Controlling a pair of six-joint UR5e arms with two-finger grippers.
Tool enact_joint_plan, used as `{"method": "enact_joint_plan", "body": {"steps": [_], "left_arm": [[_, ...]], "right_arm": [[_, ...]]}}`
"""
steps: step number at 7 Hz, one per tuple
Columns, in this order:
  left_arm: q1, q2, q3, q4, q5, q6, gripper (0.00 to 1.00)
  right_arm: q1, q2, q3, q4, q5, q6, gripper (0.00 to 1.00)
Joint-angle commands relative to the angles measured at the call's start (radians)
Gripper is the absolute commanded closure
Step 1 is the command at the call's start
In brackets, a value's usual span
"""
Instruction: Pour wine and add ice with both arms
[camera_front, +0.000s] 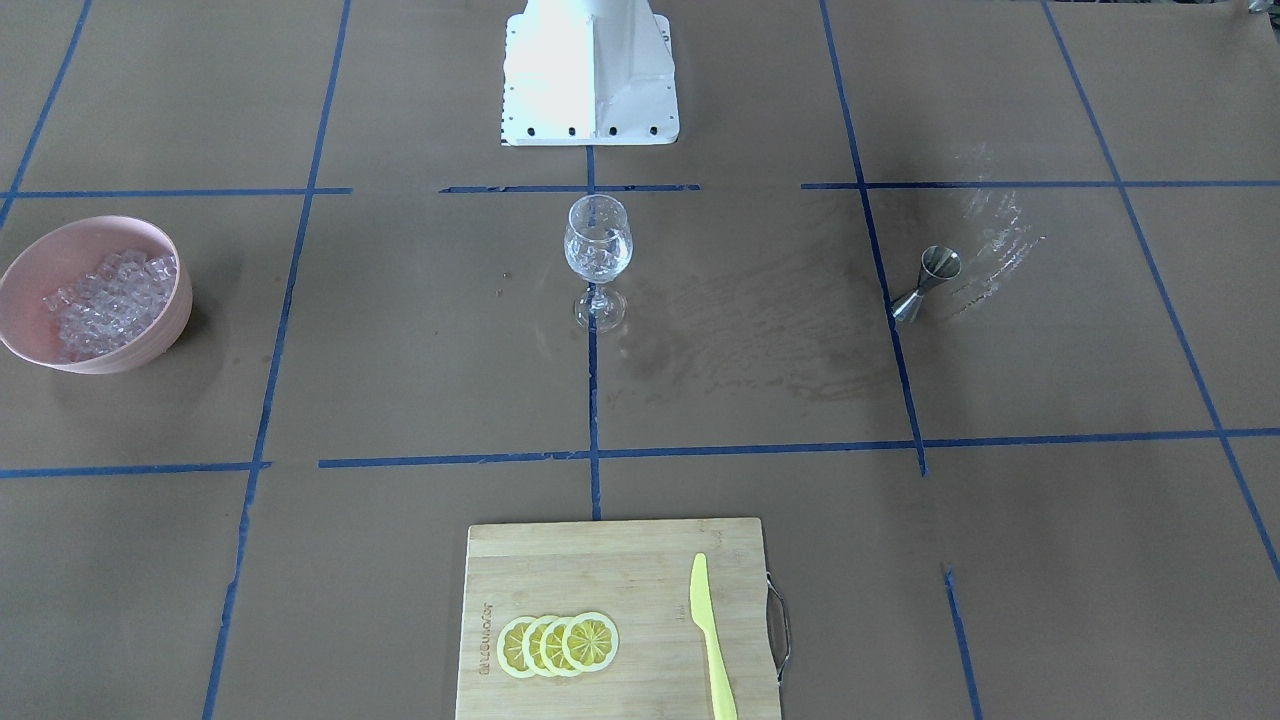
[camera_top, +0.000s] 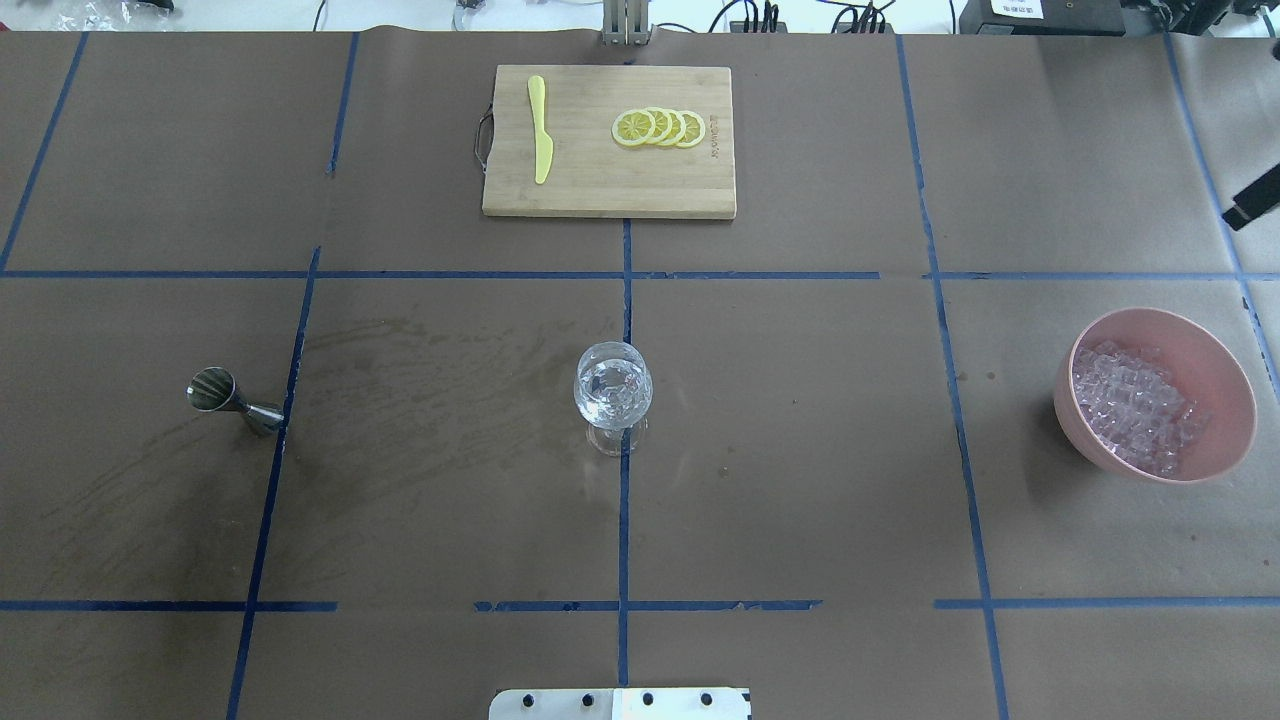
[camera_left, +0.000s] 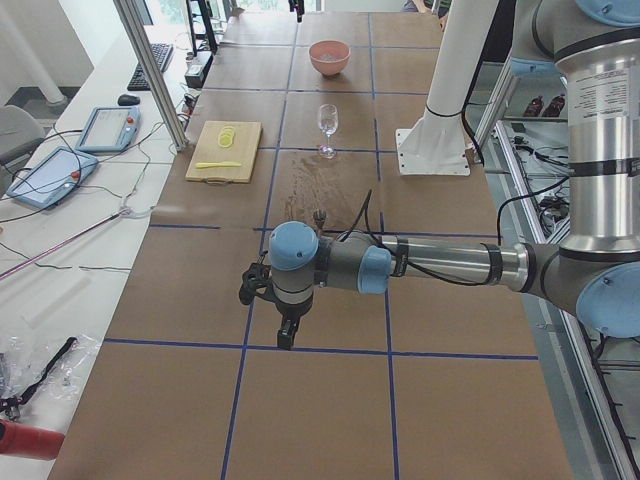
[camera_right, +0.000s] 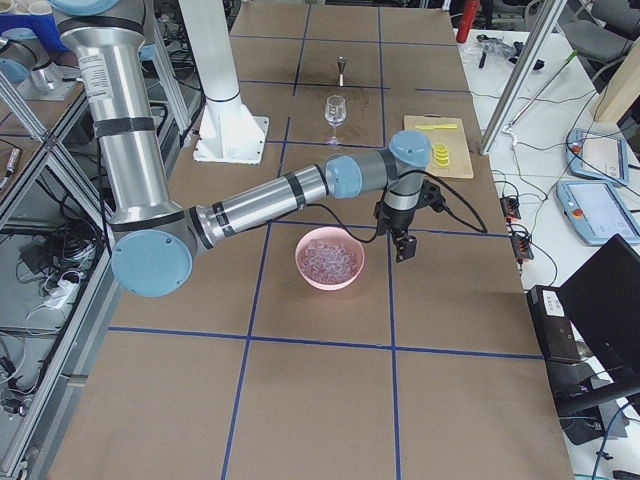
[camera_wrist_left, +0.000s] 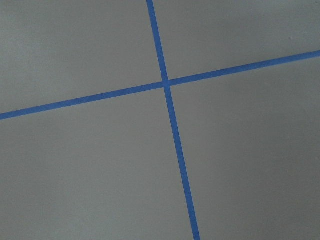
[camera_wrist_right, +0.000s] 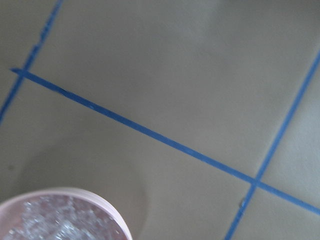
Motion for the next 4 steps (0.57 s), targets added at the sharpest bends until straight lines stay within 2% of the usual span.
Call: {"method": "enact_joint_plan", "body": {"steps": [1,4], "left_arm": [[-0.005,0.025,0.001,-0.004,-0.016,0.008,0.0],[-0.018,0.045,-0.003,-0.008,-0.039,0.006,0.0]], "right_arm": [[0.112,-0.132,-0.081,0.005,-0.005,-0.044,0.0],[0.197,-0.205,-0.079,0.006,0.003,-0.036,0.0]]}}
